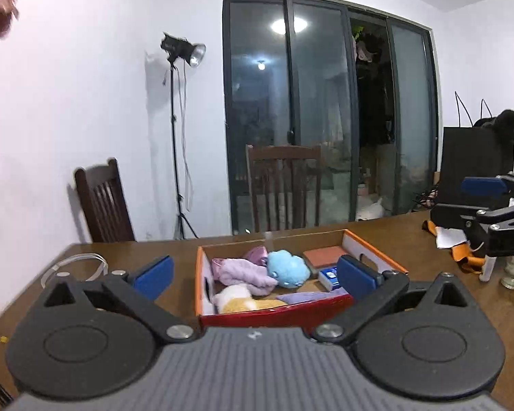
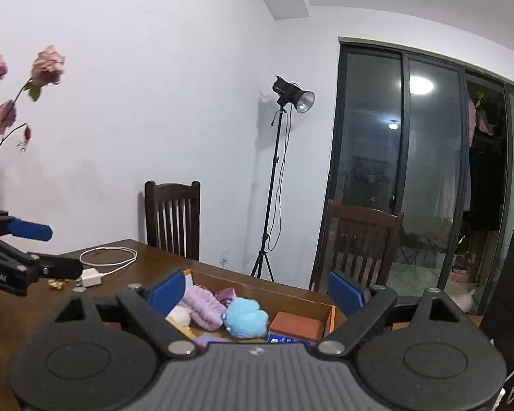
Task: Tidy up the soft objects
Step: 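Withdraw both open tools from the box toward the table, then grasp the white wedge sponge with the left tool while the right tool grasps the wrapped snack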
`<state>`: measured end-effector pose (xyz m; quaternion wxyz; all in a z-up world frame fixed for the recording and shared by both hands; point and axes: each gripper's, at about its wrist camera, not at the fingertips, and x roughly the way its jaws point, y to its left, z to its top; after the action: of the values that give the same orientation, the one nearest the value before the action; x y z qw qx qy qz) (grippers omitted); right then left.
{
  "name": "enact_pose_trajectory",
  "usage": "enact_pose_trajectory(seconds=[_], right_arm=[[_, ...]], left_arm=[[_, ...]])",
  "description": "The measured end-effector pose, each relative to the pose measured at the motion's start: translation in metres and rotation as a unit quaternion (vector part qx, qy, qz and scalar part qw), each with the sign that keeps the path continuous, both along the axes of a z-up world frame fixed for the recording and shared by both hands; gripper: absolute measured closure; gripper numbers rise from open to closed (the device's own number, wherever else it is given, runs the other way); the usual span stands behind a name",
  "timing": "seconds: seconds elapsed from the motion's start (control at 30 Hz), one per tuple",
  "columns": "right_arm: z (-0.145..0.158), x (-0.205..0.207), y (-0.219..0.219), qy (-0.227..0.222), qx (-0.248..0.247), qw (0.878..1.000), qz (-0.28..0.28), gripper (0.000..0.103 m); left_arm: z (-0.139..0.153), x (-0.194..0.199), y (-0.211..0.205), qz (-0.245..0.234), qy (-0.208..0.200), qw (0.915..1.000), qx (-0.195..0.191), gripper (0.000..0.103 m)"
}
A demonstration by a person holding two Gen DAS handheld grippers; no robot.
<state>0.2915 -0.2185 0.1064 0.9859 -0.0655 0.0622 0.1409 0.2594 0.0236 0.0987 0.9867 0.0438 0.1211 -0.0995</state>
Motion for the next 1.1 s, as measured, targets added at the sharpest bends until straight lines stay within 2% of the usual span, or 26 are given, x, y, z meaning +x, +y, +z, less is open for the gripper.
enact_pose_trajectory(seconds=[0.13,0.27,0.4,0.47,0.53,0.6,0.63,0.8,0.93,1.1], right_arm=[[-0.002,-0.014,0.004,-0.006,0.015,1.000,0.013,0.013],[-0.020,-0.035,0.005,0.004,0.034,0.999,0.015,0.013],[-0.056,-0.076,-0.001,0.035,0.037,0.998,0.029,0.013],[-0.075,-0.101,-0.003,0.056,0.038,0.997,0.032,0.013],[-0.092,-0.121,-0.005,0.090,0.056,0.994,0.037,0.013],[-0.108,-0.135,-0.003,0.119,0.064,0.990,0.040,0.013],[-0.115,-0.138,-0.001,0.132,0.062,0.989,0.034,0.013],[-0.135,-0.142,0.010,0.149,0.035,0.988,0.015,0.013],[-0.133,-0.134,0.009,0.150,0.037,0.988,0.011,0.013],[-0.131,-0.107,0.011,0.163,0.036,0.986,0.013,0.014]], left_arm=[[-0.001,-0.016,0.002,0.008,-0.008,0.9999,-0.011,0.000],[-0.025,-0.041,0.012,0.046,-0.006,0.9987,-0.019,0.000],[-0.063,-0.088,0.020,0.053,0.015,0.9985,-0.002,0.000],[-0.080,-0.109,0.027,0.060,0.037,0.9973,-0.019,0.000],[-0.095,-0.119,0.035,0.056,0.084,0.9937,-0.048,0.000],[-0.104,-0.122,0.043,0.048,0.125,0.9882,-0.074,0.000],[-0.107,-0.121,0.045,0.045,0.132,0.9868,-0.081,0.000],[-0.106,-0.113,0.045,0.048,0.130,0.9885,-0.061,0.000],[-0.109,-0.106,0.046,0.048,0.132,0.9882,-0.061,0.000],[-0.118,-0.074,0.041,0.052,0.145,0.9862,-0.061,0.000]])
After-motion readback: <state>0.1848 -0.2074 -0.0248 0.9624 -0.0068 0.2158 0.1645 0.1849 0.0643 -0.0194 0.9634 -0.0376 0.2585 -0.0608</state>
